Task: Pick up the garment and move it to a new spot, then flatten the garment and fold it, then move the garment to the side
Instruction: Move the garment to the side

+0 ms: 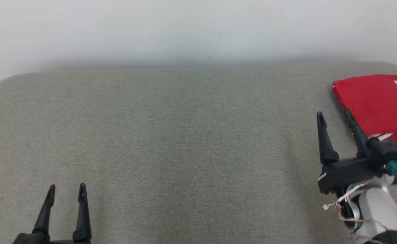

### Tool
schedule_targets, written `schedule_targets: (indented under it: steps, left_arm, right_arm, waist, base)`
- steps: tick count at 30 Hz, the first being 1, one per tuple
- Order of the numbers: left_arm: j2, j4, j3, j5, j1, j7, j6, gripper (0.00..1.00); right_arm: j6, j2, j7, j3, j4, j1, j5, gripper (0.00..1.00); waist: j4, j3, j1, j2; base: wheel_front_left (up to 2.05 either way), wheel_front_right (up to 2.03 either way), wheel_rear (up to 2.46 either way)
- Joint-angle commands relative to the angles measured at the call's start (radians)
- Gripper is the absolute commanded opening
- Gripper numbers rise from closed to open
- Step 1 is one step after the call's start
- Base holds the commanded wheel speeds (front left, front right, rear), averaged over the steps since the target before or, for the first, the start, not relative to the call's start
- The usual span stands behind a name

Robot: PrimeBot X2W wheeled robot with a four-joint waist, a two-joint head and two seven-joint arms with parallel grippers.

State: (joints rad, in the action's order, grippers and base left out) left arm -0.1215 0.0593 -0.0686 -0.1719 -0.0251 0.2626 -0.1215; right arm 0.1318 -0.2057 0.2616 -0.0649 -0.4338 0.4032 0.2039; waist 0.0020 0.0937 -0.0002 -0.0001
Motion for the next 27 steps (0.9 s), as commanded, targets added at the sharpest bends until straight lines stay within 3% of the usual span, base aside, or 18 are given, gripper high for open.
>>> schedule_targets:
  steps: [1, 14, 27]
  left_arm:
    - [0.007, 0.003, 0.003, 0.006, 0.000, 0.003, 0.000, 1.00]
    - [0.028, 0.023, 0.019, 0.021, 0.000, 0.003, -0.006, 1.00]
    - [0.028, 0.050, 0.035, 0.017, -0.030, 0.003, -0.010, 1.00]
  right_arm:
    - [-0.003, 0.007, 0.003, 0.011, 0.008, -0.024, -0.001, 1.00]
    - [-0.003, 0.112, 0.004, 0.046, 0.230, -0.292, -0.033, 1.00]
    - [-0.003, 0.149, 0.002, 0.052, 0.293, -0.445, -0.046, 1.00]
  waist:
    - [0.022, -0.019, 0.0002, 0.0001]
    - [0.040, -0.060, 0.0002, 0.0001]
    - [0.030, -0.103, 0.0002, 0.0001]
  base:
    - [0.00, 0.00, 0.00]
    - [0.00, 0.00, 0.00]
    - [0.00, 0.00, 0.00]
